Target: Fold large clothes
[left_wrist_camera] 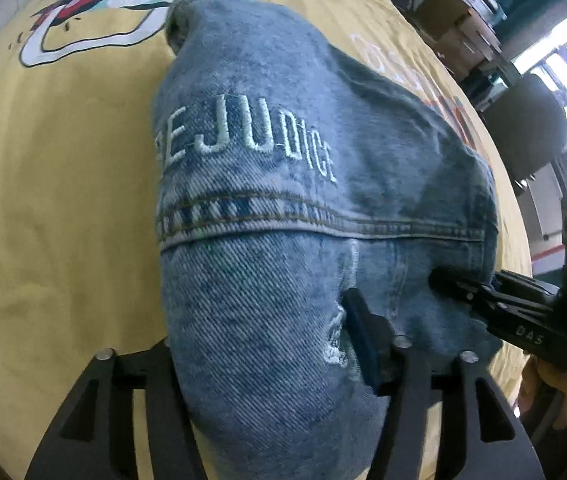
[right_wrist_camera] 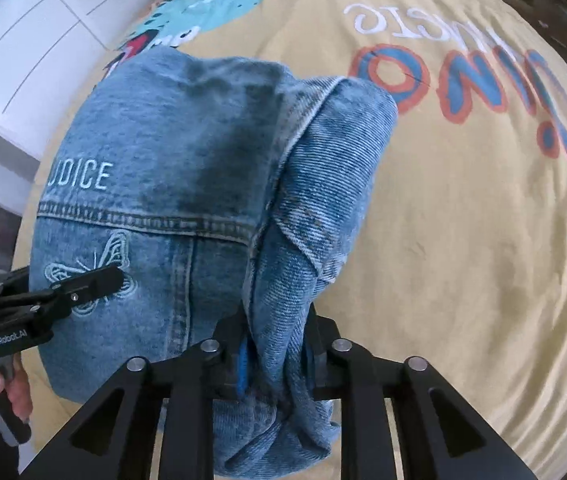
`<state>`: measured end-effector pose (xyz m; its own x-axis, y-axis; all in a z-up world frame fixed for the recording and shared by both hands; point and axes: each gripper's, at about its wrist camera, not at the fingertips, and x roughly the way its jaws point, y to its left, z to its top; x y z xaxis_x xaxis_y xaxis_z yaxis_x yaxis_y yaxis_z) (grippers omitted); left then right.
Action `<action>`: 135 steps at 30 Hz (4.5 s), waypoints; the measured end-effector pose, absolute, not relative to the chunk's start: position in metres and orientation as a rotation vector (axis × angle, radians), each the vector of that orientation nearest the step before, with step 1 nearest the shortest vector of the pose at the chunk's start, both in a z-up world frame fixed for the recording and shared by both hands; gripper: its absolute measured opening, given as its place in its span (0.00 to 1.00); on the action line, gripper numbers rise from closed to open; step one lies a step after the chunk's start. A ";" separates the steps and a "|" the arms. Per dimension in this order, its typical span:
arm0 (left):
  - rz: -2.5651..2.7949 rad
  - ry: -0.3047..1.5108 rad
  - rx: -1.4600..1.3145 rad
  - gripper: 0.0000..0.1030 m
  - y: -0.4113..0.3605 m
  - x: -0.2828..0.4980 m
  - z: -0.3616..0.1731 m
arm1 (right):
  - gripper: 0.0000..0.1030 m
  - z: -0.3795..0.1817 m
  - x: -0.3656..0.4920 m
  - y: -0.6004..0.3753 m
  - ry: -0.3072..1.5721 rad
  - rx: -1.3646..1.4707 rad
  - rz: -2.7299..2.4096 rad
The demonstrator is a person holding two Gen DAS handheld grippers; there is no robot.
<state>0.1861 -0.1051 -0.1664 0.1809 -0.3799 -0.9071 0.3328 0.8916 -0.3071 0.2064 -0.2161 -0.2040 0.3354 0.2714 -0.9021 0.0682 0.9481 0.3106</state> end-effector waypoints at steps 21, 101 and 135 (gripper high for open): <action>-0.364 1.189 0.076 0.99 -0.074 0.138 -0.160 | 1.00 -0.205 0.137 -0.230 1.096 0.190 0.068; -0.111 0.943 0.167 0.99 -0.008 -0.039 -0.034 | 1.00 -0.061 -0.104 -0.287 0.819 0.155 -0.182; -0.119 0.968 0.186 0.99 -0.008 -0.040 -0.039 | 1.00 -0.064 -0.103 -0.281 0.843 0.120 -0.157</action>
<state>-0.0396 -0.0079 -0.0387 0.5623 -0.0174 -0.8268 0.1835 0.9775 0.1042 -0.1032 -0.2805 -0.0638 0.6549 -0.0908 -0.7503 0.1858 0.9816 0.0435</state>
